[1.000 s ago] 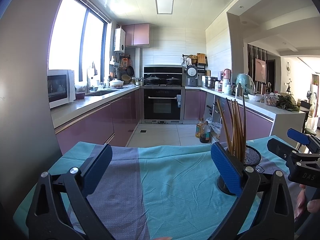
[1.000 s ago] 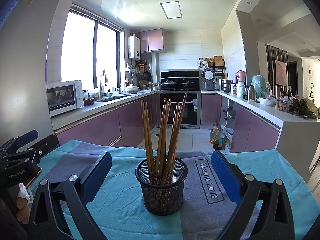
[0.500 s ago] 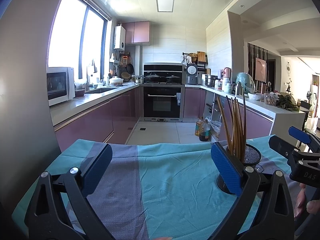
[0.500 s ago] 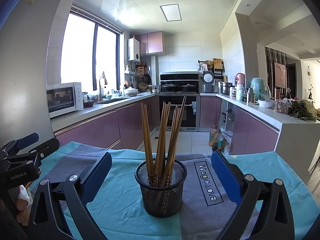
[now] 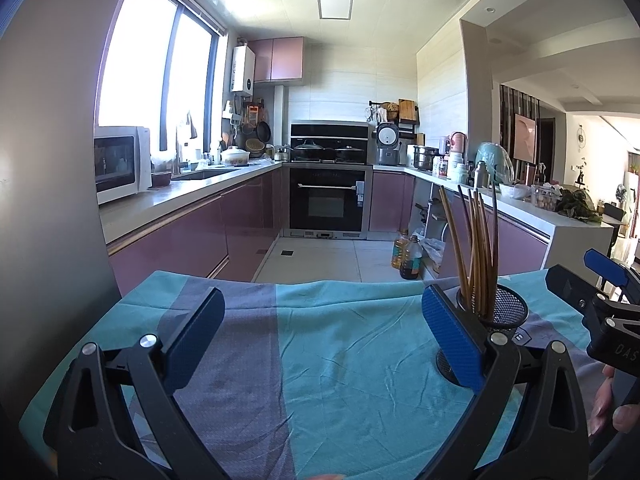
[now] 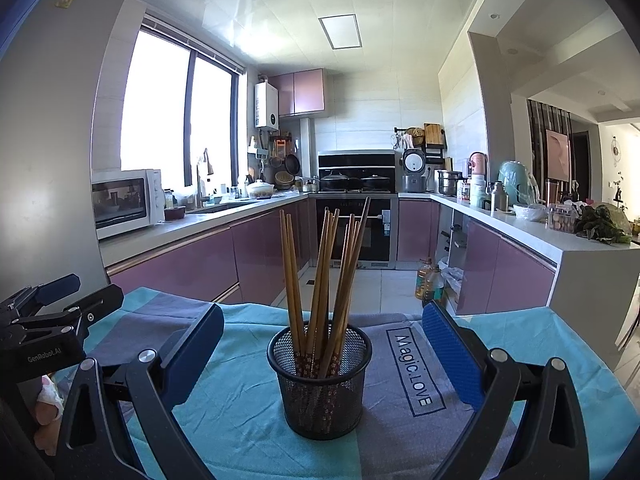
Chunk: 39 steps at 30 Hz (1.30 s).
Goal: Organize utensils
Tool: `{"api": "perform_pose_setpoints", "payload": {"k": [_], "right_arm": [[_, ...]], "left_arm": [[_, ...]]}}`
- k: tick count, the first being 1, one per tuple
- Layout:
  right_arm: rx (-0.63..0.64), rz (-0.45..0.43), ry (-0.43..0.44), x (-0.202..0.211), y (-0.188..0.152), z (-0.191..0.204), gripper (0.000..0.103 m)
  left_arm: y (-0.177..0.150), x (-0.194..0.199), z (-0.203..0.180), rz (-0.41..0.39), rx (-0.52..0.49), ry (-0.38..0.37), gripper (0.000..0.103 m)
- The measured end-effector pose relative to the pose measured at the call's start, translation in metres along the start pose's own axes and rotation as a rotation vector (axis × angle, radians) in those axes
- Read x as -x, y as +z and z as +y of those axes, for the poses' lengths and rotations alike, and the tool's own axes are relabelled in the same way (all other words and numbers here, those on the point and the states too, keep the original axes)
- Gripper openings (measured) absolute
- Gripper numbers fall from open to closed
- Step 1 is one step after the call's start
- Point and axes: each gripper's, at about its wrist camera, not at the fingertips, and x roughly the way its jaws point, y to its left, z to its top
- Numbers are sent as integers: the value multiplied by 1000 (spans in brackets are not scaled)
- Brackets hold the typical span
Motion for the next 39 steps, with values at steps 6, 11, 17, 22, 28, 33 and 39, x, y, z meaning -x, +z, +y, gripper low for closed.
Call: {"api": "perform_pose_setpoints", "payload": {"k": [6,11,17,22,28,33,39], "right_arm": [[-3,-10,-3,-1,0,-1,96],[-9,-13,-11,-1,-1,-2,96],[-11,-16,-11,-2,-1,-2,96],[-12,-16,-11,-2,-1,-2,96],[-12,-16,-12,-2,-2,-2,96],[-11,-14,-10,-2,-2,-1,96],[-13,-13,-9,-2,-3,-1,96]], "left_arm": [[0,-1,2,-8,7,5,97],[0,-2,3,-1,11,4,97],[0,-3,3,-1,12,4,97],[0,-3,3,-2,11,5,97],[1,-3,1,-7,8,8,97],[1,-3,1,-9,8,9,97],[1,-2,1,-10,10,10,97]]}}
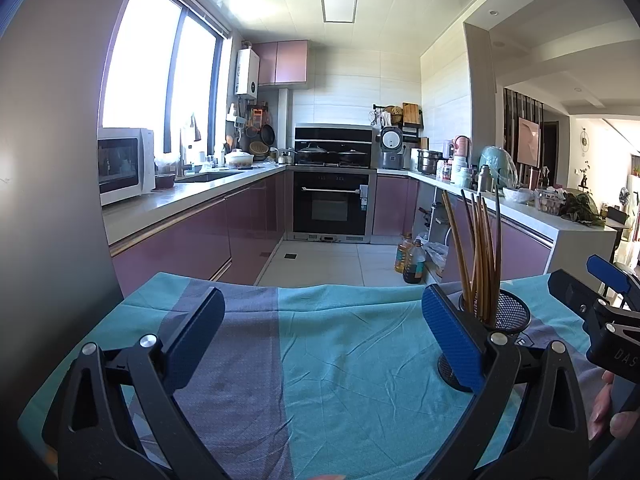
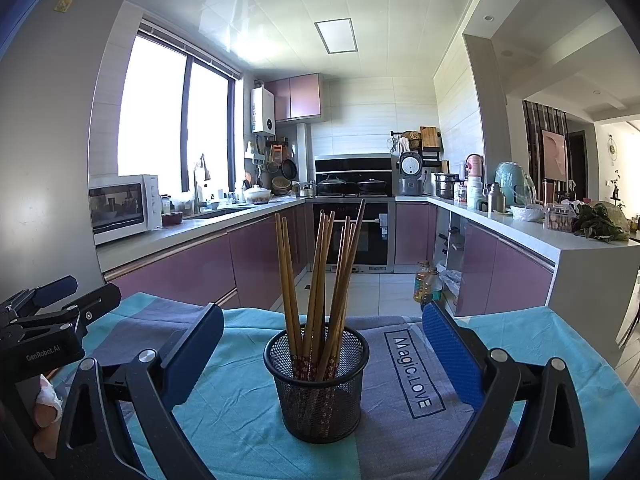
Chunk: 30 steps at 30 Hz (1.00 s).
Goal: Organize utensils
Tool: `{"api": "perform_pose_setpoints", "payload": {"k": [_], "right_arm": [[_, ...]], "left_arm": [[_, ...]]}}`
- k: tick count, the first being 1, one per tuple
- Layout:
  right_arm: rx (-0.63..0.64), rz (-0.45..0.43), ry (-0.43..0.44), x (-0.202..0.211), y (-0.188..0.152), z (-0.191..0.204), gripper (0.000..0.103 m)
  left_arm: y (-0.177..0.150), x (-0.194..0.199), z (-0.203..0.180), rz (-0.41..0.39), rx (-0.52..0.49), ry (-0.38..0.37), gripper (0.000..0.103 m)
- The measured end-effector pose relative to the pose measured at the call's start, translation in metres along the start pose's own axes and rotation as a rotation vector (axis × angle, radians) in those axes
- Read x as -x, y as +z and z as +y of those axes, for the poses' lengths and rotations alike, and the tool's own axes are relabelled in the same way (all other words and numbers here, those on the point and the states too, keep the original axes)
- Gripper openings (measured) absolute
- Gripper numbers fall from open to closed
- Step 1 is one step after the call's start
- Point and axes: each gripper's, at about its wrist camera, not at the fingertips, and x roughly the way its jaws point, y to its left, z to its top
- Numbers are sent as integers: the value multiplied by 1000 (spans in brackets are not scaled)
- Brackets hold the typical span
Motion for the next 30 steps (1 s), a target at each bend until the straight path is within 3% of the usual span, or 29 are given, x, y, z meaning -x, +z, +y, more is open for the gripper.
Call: {"api": "perform_pose_setpoints", "payload": {"k": [30], "right_arm": [[-4,5,2,0,-5,1,96]], "left_arm": [[2,1,4,-2,-2,6,97]]}}
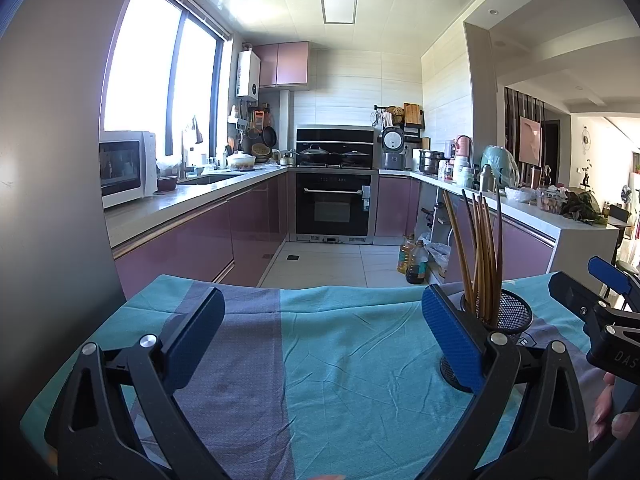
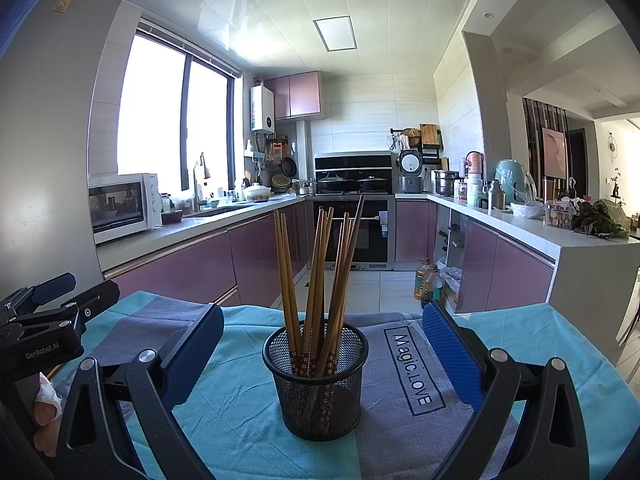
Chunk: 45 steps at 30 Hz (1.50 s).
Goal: Organize utensils
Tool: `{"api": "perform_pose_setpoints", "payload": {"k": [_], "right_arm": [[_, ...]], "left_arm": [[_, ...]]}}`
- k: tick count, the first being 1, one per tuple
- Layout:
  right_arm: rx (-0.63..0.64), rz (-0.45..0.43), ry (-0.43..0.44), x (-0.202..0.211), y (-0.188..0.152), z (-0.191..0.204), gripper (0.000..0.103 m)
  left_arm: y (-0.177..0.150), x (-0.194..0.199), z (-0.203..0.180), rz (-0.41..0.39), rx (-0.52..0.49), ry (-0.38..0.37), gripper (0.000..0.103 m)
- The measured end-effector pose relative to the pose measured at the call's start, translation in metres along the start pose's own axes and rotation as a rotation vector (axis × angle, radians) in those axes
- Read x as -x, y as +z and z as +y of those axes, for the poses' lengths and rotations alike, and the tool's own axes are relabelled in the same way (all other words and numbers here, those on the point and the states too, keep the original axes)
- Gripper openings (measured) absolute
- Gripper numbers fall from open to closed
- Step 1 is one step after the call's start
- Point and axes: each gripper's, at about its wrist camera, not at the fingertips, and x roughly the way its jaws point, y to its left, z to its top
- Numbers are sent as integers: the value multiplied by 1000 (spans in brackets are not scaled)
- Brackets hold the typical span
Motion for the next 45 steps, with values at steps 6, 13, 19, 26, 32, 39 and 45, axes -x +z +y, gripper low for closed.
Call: {"api": "perform_pose_setpoints", "payload": {"k": [6,13,19,26,32,39,45], "right_arm": [[-1,4,0,0,-1,-1,96],[-2,2,-1,0,0,-1,96],[-5,1,-1,0,0,-2,96],[-6,2,0,0,0,-1,96],[-5,1,-1,0,1,-2,96],[-7,3,-2,0,1,-1,96],[-6,1,0,0,1,-1,96]], "left_arm": [[0,0,0,1,-1,0,97],[0,0,0,-2,0,2,97],[0,0,0,-1,-2,1,97],[0,0,0,0,-1,1,97],[0,0,0,-1,-2,2,97],[0,1,0,-2,-2,2,97],[2,3,2,-22,-12,13,97]]}}
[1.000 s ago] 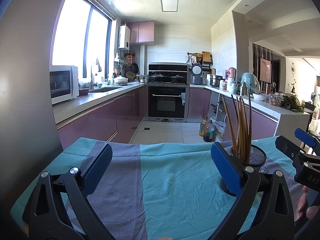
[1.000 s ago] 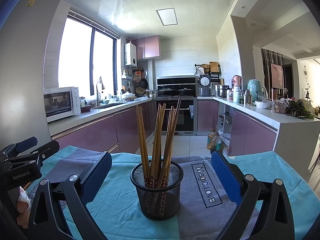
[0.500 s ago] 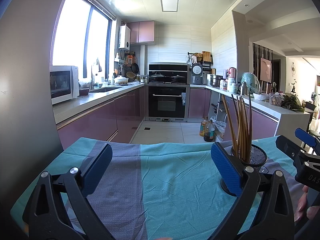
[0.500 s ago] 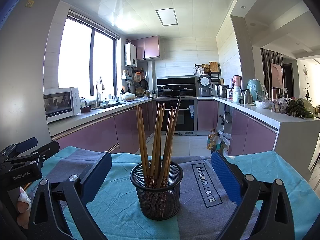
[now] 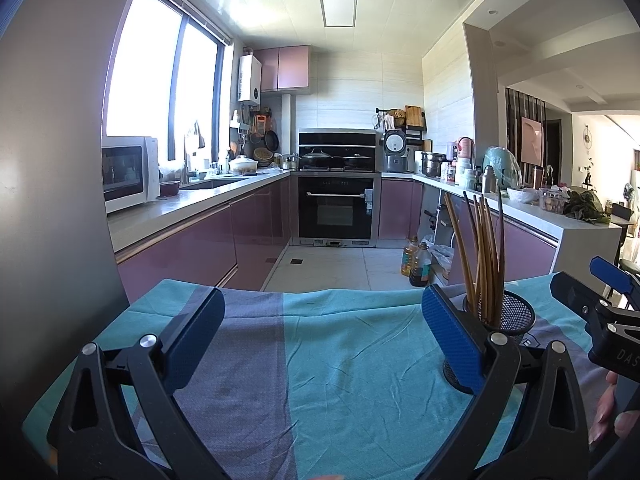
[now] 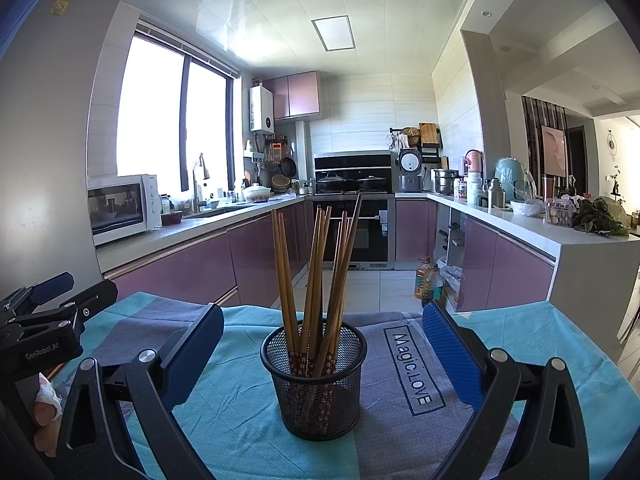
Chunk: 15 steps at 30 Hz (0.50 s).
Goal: Organize utensils
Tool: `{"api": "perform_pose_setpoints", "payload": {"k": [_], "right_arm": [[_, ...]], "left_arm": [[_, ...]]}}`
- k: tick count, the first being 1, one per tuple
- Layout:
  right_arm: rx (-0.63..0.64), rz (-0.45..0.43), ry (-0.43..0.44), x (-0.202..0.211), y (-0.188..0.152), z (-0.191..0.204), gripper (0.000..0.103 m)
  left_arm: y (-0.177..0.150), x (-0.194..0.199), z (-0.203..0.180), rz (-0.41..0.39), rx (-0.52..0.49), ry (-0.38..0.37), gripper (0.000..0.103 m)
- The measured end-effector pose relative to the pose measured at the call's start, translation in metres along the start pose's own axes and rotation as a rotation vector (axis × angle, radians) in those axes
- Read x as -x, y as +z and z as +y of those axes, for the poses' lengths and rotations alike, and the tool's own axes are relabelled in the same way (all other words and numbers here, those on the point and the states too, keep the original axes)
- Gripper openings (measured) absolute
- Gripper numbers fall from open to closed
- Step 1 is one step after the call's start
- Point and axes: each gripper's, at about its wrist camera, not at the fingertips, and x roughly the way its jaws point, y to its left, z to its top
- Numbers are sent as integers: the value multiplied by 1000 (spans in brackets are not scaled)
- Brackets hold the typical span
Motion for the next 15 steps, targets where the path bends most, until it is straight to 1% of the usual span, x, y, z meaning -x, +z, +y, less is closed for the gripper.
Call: {"api": "perform_pose_setpoints", "payload": {"k": [2,5,9,10,11,13,15], "right_arm": [[-1,3,2,-1,0,0,96],[2,5,2,-1,0,0,96],[7,27,5,-5,-1,-6,96],[12,39,-6,-7,-2,-10,96],[7,57,-16,-10,-3,-16,96],[-18,124,-34,-20,-6,-35,96],[-21,200,-103,-35,-13,-59,96]], "left_arm": [[1,2,0,-16,-9,7,97],[1,2,1,-18,-19,10,97],[1,-2,4,13,-6,-1,97],[1,-5,7,23,-2,-2,97],[1,-7,8,34,-3,2,97],[-1,-12,11,50,-4,8,97],[-2,-19,18,69,-8,21,97]]}}
